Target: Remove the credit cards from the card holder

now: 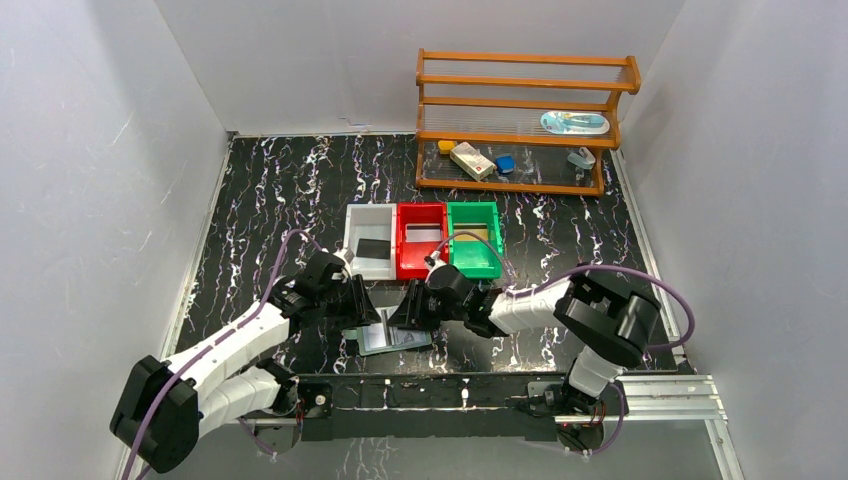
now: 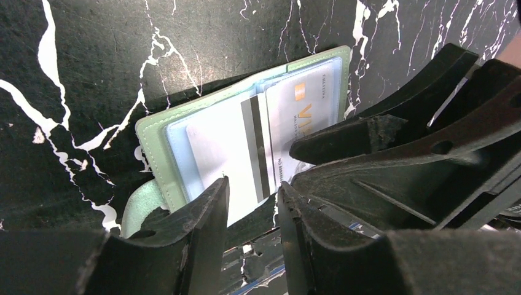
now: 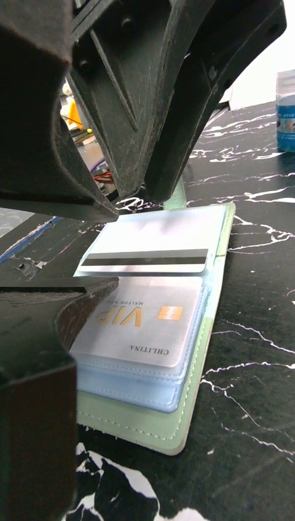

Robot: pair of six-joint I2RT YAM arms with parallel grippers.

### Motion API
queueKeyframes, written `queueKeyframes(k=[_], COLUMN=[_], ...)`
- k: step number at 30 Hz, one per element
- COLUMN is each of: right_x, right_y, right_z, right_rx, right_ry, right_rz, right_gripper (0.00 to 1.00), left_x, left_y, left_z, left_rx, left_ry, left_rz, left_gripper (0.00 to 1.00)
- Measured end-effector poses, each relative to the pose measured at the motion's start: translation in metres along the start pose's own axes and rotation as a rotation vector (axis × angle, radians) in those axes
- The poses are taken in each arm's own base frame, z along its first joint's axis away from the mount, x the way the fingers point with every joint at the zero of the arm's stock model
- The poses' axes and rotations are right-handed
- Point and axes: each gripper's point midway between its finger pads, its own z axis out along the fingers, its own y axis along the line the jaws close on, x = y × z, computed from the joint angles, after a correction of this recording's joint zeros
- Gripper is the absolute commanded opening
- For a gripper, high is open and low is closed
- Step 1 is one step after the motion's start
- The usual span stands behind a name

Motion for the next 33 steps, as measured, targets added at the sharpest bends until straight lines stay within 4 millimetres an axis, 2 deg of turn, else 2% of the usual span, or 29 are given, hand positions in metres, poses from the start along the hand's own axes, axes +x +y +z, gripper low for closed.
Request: queueKeyframes(k=[10,26,33], right_x=[0.014,0.013,0.011], right_y=[0.001,-0.003,0.000], right_z=[0.011,0.014,0.015], right_rx=[-0.047,-0.030,-0.022], right_ry=[0.073,0.074,0.078], right_rz=[0.027,0.056,0.051], right_gripper=[0.45,0.44,0.37], left_x=[0.002,0.014,0.019], left_y=[0.005,0.028,0.034], left_z=[0.001,0.008,0.011], left_rx=[-0.020,-0.093,-0.111], left_ry=[0.005,0.019,0.032], left_rz=[-0.012,-0.041,-0.047], left_gripper=[0.31,0.24,0.20])
